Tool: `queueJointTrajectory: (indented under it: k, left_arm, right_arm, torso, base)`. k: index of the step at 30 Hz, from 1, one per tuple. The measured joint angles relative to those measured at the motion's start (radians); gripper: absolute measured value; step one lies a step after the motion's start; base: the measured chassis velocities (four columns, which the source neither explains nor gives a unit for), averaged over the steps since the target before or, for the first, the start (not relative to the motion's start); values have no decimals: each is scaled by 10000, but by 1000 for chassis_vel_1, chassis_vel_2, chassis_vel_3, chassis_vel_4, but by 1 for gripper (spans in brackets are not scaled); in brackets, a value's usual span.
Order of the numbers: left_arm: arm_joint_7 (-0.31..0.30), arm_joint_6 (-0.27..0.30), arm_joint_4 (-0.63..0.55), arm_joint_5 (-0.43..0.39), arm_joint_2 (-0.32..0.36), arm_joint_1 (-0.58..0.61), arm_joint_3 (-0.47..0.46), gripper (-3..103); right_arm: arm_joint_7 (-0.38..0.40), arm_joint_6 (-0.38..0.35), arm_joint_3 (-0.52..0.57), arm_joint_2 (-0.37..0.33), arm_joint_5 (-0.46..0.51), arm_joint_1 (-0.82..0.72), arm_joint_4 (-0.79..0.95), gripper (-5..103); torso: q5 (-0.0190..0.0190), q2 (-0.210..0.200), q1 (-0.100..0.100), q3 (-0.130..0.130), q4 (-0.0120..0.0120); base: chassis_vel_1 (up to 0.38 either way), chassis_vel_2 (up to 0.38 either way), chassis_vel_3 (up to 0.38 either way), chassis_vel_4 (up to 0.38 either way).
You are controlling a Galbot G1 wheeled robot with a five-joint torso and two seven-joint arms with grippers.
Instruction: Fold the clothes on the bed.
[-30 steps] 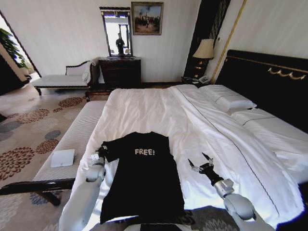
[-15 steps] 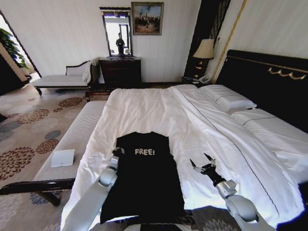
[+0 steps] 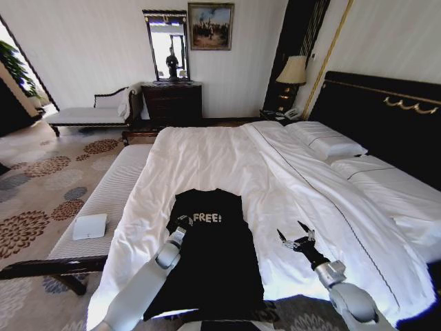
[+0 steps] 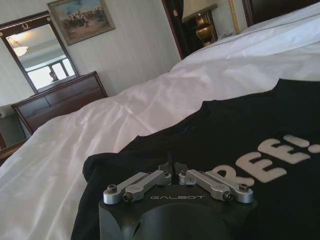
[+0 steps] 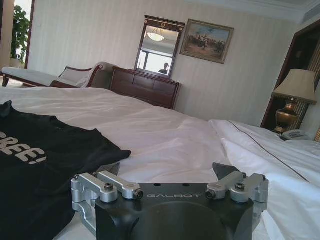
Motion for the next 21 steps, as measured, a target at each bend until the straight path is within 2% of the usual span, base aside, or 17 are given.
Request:
queueJointTrajectory:
  k: [11,21]
  left_arm:
    - [-179,539,-97,-447,-46,-185,630,1]
    - [-214,626,305,-443,-222,-234,999,1]
  right_arm:
    - [1,-8,-57,22,-39,54,13,100]
    - [0,16,-56,64,-48,42,-28,100]
  torso:
    - [0,0,1,0,0]
    - [0,0,1,0,-1]
  base:
    - [0,0,0,0]
    - [0,0,0,0]
